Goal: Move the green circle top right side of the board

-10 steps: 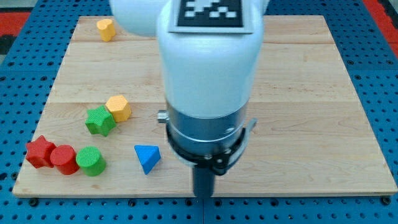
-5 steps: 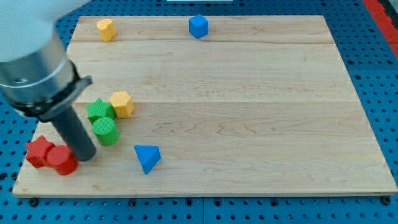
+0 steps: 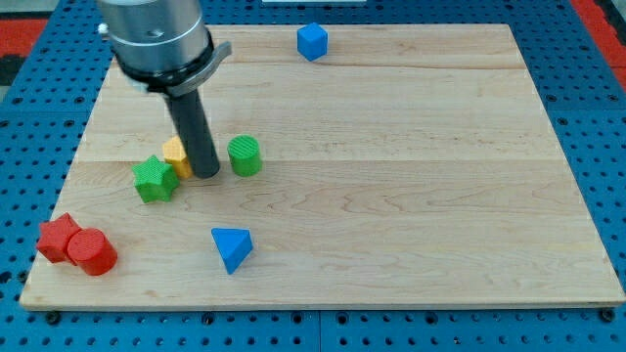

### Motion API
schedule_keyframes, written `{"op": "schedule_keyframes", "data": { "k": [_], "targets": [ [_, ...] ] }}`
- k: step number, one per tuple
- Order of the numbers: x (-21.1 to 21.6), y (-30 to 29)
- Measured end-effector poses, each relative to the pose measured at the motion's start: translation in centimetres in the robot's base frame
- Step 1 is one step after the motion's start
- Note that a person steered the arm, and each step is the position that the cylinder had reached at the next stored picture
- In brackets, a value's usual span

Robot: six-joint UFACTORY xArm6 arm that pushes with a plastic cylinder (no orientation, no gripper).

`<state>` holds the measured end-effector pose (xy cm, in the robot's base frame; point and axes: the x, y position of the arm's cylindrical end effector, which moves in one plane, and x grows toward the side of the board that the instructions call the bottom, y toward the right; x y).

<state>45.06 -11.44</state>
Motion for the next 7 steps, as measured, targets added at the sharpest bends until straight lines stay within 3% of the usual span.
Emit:
{"op": "schedule_keyframes", "data": {
  "k": [2,4,5,7],
  "targets": [
    [-1.8,16.6],
    [-11.4,18.6],
    [-12.3,18.0],
    [-17.8,25.7]
  ]
}}
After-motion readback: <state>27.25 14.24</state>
